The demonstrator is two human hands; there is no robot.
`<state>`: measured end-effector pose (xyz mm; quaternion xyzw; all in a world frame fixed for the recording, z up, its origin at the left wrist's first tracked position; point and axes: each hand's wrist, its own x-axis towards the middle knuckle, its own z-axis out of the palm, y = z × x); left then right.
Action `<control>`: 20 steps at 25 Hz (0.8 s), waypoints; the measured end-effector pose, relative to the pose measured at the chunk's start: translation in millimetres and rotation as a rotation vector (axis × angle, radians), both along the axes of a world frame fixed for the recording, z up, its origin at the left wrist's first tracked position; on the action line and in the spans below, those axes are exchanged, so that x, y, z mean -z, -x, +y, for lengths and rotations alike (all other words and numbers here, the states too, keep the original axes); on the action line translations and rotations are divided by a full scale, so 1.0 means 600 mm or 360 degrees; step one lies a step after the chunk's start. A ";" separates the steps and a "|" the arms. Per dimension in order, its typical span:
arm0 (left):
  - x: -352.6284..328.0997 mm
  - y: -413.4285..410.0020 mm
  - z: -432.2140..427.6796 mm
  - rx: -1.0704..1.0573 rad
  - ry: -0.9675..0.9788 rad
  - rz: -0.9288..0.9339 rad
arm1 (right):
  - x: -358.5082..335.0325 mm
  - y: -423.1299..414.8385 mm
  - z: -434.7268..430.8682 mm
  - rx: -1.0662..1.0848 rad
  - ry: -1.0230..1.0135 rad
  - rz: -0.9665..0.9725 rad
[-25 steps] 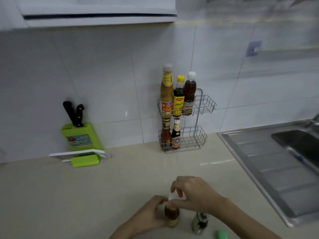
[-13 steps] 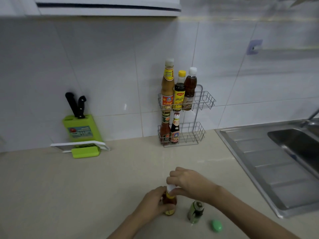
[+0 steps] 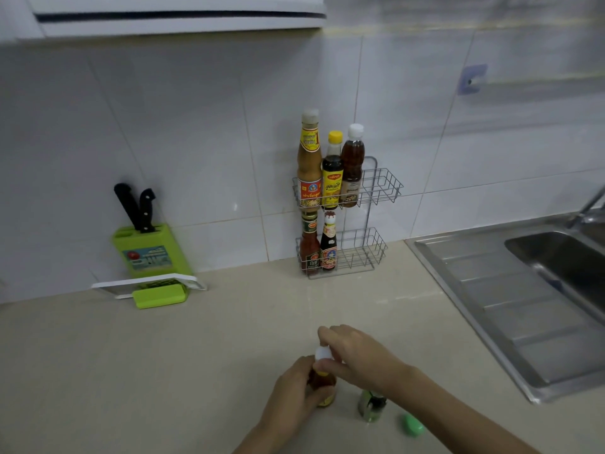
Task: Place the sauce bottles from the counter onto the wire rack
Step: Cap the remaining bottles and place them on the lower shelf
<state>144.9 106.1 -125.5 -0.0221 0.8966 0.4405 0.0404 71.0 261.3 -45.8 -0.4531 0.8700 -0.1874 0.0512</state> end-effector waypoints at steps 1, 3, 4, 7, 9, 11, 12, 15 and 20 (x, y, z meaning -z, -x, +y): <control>0.000 -0.002 0.003 -0.0018 -0.0006 0.0014 | 0.002 -0.002 0.001 0.0038 0.0017 -0.0057; -0.001 -0.003 0.005 -0.0033 -0.0058 -0.0011 | 0.003 -0.002 0.001 0.0093 0.0043 -0.0169; -0.005 -0.002 0.003 -0.0025 -0.0109 -0.0043 | 0.002 -0.001 0.001 0.0129 0.0067 -0.0246; -0.013 0.012 -0.019 0.0043 -0.0378 -0.0196 | -0.002 0.013 0.005 0.0140 0.0152 -0.0520; -0.018 0.020 -0.033 0.0126 -0.0494 -0.0266 | -0.002 0.022 0.007 0.0014 0.0164 -0.0671; -0.031 0.025 -0.036 0.0191 -0.0602 -0.0290 | -0.008 0.032 0.004 -0.0076 0.0200 -0.0773; -0.038 0.029 -0.035 0.0220 -0.0646 -0.0287 | -0.013 0.038 0.002 -0.0070 0.0262 -0.0830; -0.064 0.047 -0.035 0.0203 -0.0748 -0.0235 | -0.028 0.062 0.002 0.0084 0.0514 -0.0900; -0.069 0.078 -0.047 0.0127 -0.0381 -0.0012 | -0.033 0.101 0.010 0.0731 0.1044 -0.0843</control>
